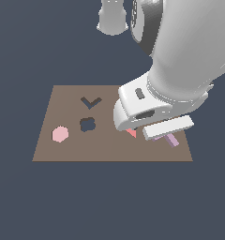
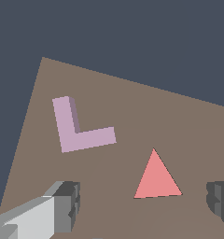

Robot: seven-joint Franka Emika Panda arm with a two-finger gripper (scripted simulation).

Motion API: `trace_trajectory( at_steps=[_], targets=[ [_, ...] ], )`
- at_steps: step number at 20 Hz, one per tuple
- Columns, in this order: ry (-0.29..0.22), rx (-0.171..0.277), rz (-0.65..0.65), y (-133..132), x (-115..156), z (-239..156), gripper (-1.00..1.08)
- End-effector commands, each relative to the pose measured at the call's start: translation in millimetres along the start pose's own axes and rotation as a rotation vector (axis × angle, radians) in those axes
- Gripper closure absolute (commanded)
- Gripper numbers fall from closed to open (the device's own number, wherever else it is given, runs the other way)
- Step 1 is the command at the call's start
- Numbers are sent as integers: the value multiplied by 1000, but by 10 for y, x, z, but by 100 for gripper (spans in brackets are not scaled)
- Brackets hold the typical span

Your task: Insert a designated object into the corresponding slot on a board.

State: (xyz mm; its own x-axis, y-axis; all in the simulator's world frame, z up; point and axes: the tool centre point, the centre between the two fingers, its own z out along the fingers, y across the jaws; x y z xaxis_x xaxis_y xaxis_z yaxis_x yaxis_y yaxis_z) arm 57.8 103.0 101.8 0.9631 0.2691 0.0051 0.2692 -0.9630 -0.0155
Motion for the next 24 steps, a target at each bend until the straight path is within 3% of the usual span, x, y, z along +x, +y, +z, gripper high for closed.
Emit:
trace_trajectory(
  at_steps=[1, 12, 24],
  targets=[
    [-1, -4, -49, -123, 125, 139, -92],
    [-6, -14, -172, -458, 414, 487, -92],
    [-7, -15, -187, -503, 445, 627, -92]
  ],
)
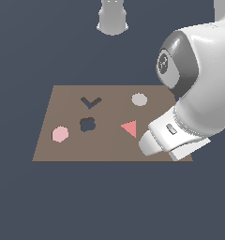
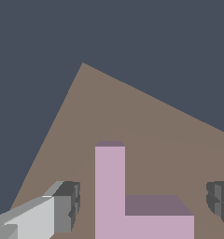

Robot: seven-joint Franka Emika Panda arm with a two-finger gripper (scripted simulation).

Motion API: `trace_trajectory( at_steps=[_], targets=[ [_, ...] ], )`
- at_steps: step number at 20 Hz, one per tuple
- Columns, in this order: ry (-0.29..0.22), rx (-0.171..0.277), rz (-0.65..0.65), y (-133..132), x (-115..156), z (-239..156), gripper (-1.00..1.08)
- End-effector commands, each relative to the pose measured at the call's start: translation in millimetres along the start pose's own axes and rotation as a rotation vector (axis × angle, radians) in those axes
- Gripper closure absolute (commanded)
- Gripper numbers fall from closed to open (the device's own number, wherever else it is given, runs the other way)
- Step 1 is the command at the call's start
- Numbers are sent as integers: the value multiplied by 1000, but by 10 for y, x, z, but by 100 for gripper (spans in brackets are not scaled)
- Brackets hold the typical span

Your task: Insert a designated object into the corresponding slot on a board.

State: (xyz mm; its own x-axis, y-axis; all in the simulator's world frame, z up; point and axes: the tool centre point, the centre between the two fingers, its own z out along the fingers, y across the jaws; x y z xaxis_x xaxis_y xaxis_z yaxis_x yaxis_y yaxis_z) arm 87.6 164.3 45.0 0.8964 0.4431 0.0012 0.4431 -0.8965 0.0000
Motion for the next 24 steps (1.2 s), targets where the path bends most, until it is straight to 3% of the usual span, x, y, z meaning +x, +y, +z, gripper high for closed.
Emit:
trace_trajectory(
  at_steps=[1, 5, 6, 24],
  targets=[
    [-1, 0, -1, -1, -3, 87, -92],
    [-1, 0, -2, -5, 0, 151, -92],
    [-1, 0, -2, -5, 0, 151, 108],
    [-2, 1, 5, -1, 7, 119, 108]
  ],
)
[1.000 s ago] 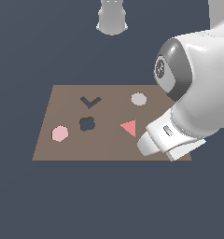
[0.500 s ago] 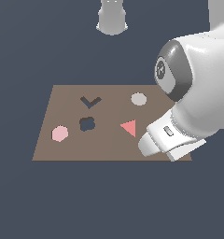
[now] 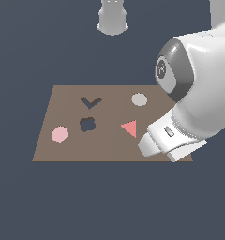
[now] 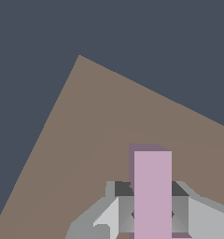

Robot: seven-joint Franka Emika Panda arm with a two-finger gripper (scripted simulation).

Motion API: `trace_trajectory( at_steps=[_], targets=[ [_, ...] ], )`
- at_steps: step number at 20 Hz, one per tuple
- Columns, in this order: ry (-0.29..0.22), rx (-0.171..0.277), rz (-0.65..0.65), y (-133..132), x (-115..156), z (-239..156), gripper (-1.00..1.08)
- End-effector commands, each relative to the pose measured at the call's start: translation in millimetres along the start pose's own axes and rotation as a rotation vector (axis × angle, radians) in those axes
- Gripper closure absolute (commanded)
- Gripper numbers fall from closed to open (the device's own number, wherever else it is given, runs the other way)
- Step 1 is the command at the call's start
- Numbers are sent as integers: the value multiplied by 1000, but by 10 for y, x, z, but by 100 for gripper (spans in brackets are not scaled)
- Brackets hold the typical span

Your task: Insert a designated object into the corresponding slot on a board.

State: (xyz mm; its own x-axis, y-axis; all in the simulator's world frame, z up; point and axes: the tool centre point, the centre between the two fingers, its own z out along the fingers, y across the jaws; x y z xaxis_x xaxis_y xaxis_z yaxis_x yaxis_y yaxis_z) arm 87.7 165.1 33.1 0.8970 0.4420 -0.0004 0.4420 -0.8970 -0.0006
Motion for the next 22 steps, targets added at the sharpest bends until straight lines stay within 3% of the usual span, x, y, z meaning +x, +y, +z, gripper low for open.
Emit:
trace_trajectory(
  at_steps=[1, 11, 22],
  targets=[
    [0, 0, 10, 14, 7, 0, 108],
    [0, 0, 174, 242, 103, -6, 108],
    [1, 0, 547, 802, 174, -19, 108]
  ],
)
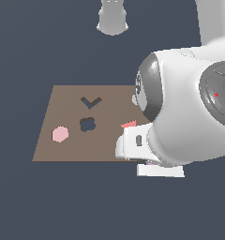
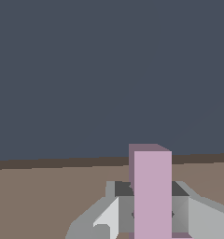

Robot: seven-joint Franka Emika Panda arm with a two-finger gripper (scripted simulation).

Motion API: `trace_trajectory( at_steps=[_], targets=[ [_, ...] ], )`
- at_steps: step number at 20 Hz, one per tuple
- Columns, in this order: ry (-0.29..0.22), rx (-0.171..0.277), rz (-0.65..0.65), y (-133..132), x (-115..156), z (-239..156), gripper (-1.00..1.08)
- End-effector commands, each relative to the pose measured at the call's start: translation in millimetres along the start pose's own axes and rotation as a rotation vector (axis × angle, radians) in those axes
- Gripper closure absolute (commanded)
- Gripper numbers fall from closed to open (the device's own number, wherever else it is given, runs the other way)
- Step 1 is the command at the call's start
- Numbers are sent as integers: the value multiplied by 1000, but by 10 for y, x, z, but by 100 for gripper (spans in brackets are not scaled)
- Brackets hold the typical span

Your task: Insert a designated object into the corresponding slot on a board.

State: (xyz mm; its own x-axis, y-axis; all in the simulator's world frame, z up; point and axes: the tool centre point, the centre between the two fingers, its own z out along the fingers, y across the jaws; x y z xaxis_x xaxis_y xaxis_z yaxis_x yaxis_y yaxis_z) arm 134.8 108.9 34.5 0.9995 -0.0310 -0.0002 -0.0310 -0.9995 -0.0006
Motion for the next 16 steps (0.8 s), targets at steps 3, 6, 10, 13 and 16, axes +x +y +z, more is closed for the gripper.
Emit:
trace_trajectory(
  at_steps=[3, 6, 10, 13, 16],
  targets=[
    [1, 0, 166, 233, 104, -8, 108],
    [1, 0, 270, 389, 147, -11, 108],
    [1, 0, 406, 597, 178, -16, 108],
    [1, 0, 507, 755, 183, -19, 108],
    [1, 0, 610, 915, 171, -22, 108]
  ],
)
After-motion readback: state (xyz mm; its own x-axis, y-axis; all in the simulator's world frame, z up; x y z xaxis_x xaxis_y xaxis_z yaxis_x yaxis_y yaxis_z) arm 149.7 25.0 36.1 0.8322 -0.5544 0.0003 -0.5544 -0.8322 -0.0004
